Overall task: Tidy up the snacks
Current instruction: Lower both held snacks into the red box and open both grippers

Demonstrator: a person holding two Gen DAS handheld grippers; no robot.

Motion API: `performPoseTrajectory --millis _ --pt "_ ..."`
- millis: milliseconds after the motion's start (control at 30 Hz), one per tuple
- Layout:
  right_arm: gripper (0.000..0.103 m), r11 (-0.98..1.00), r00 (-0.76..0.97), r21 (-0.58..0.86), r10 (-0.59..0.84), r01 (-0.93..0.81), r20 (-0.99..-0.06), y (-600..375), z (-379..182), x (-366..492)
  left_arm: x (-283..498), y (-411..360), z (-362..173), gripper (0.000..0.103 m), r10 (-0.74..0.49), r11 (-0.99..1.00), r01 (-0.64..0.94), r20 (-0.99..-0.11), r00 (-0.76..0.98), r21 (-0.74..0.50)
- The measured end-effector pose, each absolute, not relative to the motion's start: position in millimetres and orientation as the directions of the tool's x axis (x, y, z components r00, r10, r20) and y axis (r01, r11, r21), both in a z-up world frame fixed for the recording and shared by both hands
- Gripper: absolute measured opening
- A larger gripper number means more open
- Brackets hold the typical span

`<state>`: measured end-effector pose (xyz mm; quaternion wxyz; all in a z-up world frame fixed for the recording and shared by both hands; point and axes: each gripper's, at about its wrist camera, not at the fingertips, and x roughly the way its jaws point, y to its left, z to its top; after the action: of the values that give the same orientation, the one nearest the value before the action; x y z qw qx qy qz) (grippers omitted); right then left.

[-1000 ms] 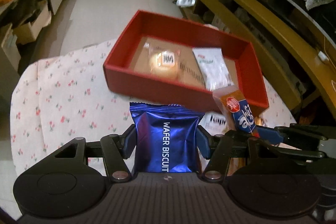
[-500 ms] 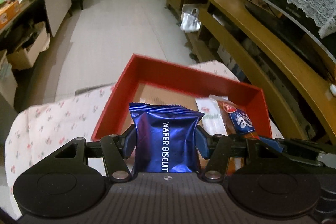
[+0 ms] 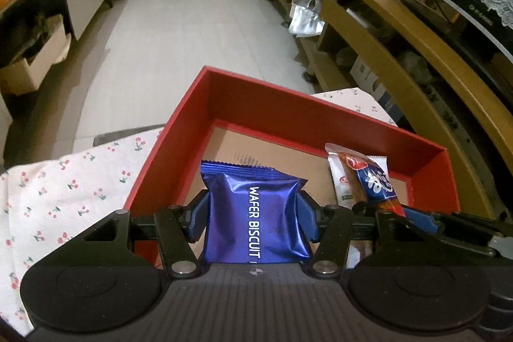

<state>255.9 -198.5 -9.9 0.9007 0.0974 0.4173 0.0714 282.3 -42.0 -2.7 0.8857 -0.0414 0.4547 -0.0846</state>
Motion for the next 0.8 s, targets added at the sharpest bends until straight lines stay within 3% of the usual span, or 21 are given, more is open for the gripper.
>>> performPoseTrajectory --millis 400,800 --pt "0.041 0.983 0.665 0.178 0.157 -0.037 -0.730 -195.9 -12.9 263.7 286.4 -36.8 -10.4 0.071 -0.181 0.983 0.091 -0.808 0.561 -0.158" --pt "0.057 0.983 0.679 0.183 0.141 -0.010 -0.721 -206.2 -1.7 258.6 279.3 -29.6 6.3 0.085 -0.177 0.984 0.080 -0.794 0.581 -0.160"
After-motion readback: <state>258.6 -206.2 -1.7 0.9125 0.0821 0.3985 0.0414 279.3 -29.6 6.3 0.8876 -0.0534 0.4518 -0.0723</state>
